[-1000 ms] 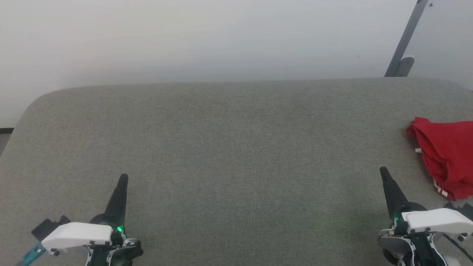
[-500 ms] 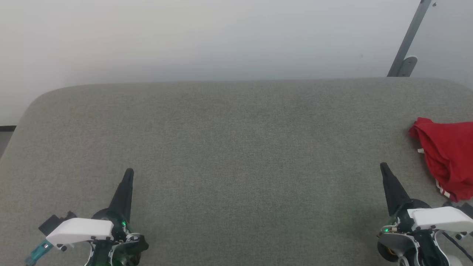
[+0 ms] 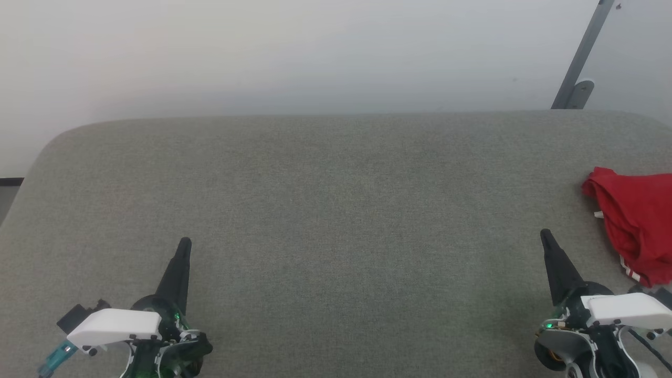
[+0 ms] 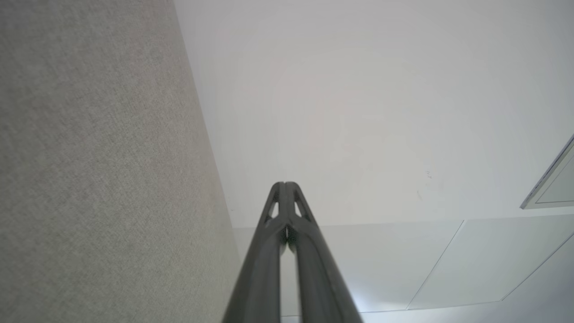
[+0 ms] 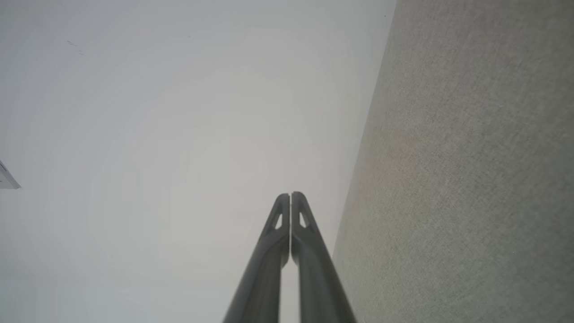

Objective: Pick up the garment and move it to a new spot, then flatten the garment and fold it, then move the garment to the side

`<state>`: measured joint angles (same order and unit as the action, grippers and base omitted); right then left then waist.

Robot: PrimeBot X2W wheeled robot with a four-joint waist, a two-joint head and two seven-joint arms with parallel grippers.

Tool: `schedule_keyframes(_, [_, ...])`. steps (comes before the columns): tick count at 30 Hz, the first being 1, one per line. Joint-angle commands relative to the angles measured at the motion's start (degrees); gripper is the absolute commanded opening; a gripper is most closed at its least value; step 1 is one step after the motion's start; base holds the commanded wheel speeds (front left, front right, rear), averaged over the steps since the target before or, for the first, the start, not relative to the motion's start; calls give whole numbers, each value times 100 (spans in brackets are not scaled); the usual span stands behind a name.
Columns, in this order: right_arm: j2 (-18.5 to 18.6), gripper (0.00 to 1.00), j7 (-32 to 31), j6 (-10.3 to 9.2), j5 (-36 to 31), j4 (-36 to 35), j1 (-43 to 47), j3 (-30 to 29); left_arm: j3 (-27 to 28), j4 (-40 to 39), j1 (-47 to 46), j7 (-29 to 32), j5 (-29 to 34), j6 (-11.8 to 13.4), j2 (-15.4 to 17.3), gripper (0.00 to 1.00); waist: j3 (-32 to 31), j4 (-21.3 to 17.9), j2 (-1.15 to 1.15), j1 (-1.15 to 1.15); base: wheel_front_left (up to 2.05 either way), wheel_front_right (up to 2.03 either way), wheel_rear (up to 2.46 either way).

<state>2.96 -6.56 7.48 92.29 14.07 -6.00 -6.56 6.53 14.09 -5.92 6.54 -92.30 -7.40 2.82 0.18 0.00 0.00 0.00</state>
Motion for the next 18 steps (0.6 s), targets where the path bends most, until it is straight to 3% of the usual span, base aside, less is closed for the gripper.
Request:
schedule_keyframes(1, [-18,0,-18,2,21,-23,-41,-2,0,-2,-73,22,-18,-16,-7,0,0,0,0,0,0,0,0])
schedule_keyframes(18, [-18,0,-18,2,22,-22,-40,0,-1,-2,-73,21,-19,-16,-7,0,0,0,0,0,0,0,0])
